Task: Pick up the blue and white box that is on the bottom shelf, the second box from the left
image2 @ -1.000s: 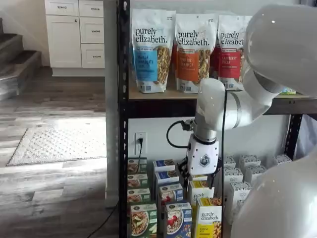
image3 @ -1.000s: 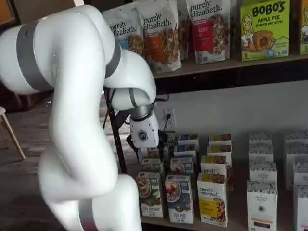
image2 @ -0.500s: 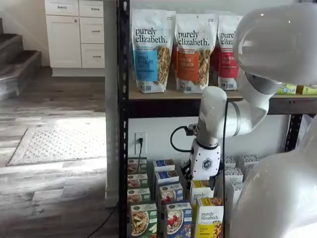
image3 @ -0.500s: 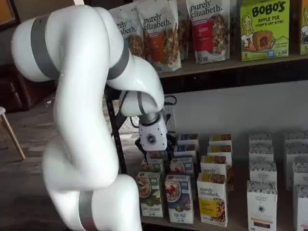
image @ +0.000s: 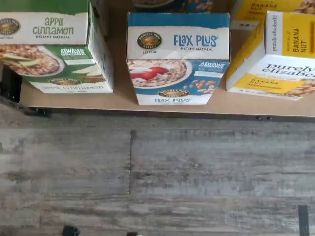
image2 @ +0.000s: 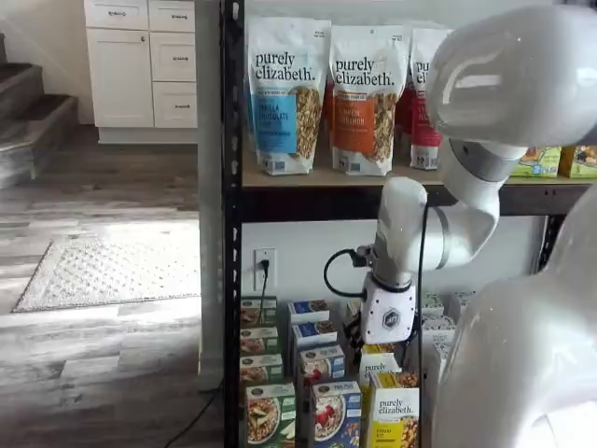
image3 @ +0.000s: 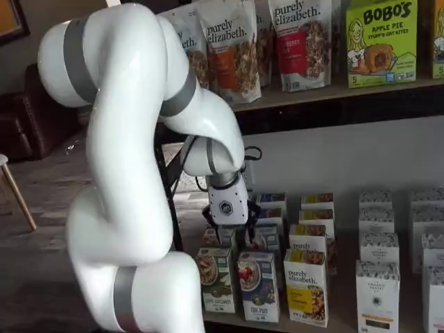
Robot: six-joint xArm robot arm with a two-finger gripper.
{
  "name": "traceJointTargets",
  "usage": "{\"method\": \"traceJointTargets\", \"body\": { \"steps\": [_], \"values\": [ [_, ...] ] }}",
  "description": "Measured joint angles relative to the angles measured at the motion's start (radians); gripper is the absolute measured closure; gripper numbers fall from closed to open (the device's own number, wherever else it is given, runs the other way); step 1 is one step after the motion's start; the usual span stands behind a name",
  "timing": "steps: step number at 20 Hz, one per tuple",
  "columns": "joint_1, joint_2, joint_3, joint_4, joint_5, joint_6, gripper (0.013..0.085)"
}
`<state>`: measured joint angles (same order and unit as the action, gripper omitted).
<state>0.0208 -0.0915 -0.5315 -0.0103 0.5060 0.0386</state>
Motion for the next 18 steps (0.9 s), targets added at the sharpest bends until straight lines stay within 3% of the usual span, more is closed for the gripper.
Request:
{"method": "traceJointTargets", "body": {
  "steps": [14,18],
  "values": [
    [0.016,0.214,-0.065,0.071,-0.187,-0.054,0.013],
    [0.017,0.272,-0.102,0.058,-0.206,-0.041,0.013]
  ]
}}
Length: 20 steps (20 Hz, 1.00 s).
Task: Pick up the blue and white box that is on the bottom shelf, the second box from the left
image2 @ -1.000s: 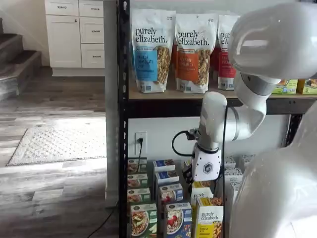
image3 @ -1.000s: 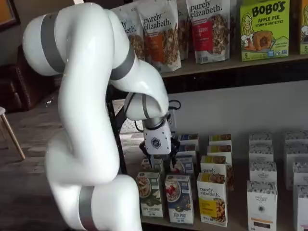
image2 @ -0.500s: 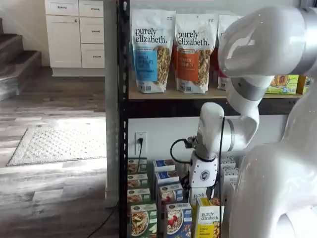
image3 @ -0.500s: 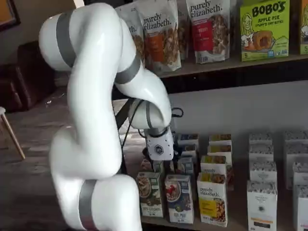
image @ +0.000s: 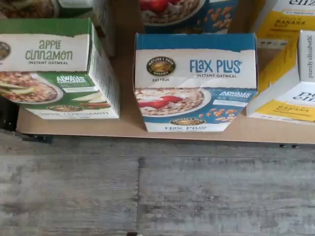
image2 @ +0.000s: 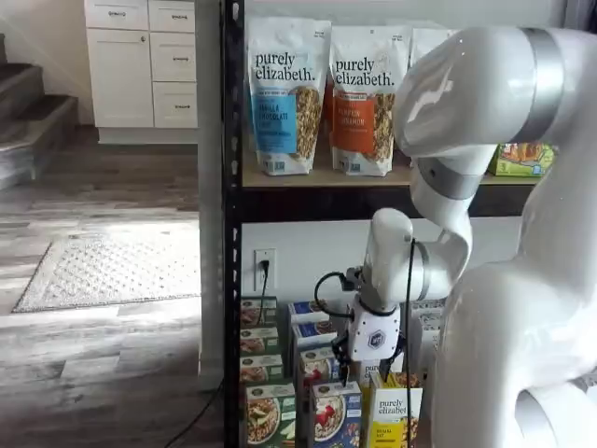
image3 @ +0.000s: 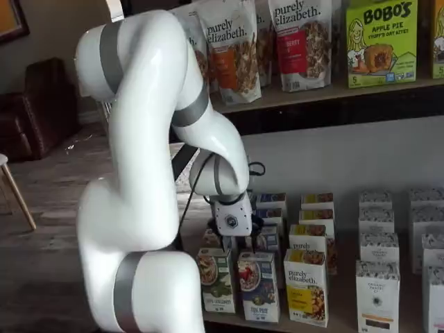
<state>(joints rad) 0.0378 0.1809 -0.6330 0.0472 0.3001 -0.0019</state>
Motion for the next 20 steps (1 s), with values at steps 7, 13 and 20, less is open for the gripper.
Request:
{"method": "traceJointTargets", "body": {
  "steps": [7,13,20],
  "values": [
    [-0.001,0.115,-0.078,-0.059,-0.047,0.054,0.013],
    [-0.012,0.193,-0.13,-0.063,-0.084,0.048,0.013],
    [-0.019,0.262,-0.193,-0.041,-0.07,0.02,0.013]
  ]
}}
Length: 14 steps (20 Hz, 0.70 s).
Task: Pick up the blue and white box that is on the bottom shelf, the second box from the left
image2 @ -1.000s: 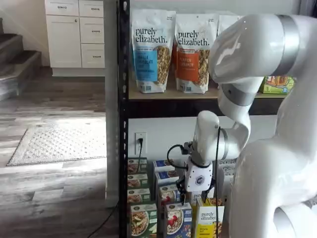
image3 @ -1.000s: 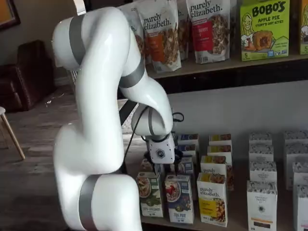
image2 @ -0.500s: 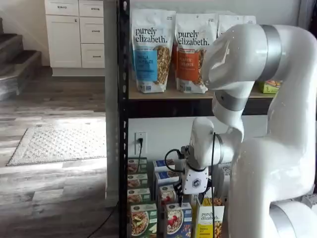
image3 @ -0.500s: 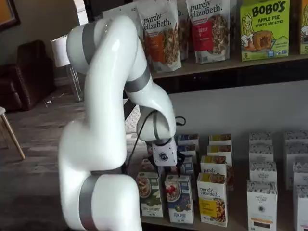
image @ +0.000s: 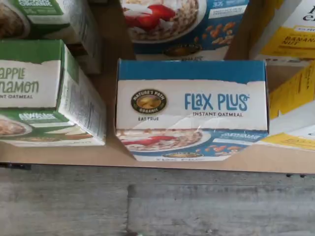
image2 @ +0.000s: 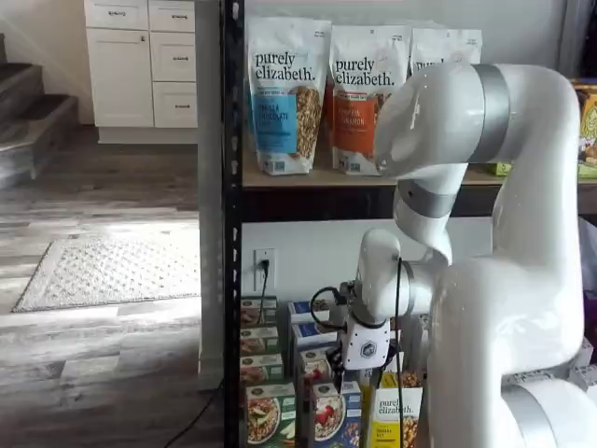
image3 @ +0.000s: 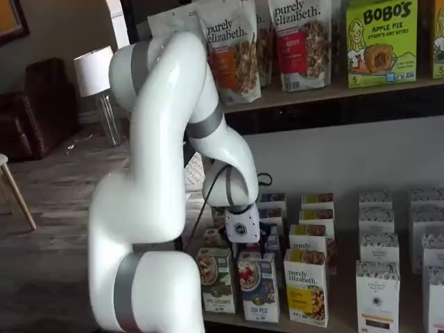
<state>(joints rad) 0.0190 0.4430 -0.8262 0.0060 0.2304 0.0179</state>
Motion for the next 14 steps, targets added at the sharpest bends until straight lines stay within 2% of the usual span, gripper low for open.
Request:
{"method": "traceJointTargets", "body": {
  "steps": [1,2,6,10,14],
  "values": [
    [-0.004,0.011,-0.011,-0.03,0.002,0.026,0.013],
    [-0.005,0.019,-0.017,-0.035,-0.003,0.029,0.013],
    [-0.004,0.051,-0.046,-0.012,-0.021,0.007,0.013],
    [0.0,0.086,-0.088,0.034,-0.01,-0.034,0.013],
    [0.002,0.123,-0.137,0.04,0.008,-0.037,0.013]
  ]
}}
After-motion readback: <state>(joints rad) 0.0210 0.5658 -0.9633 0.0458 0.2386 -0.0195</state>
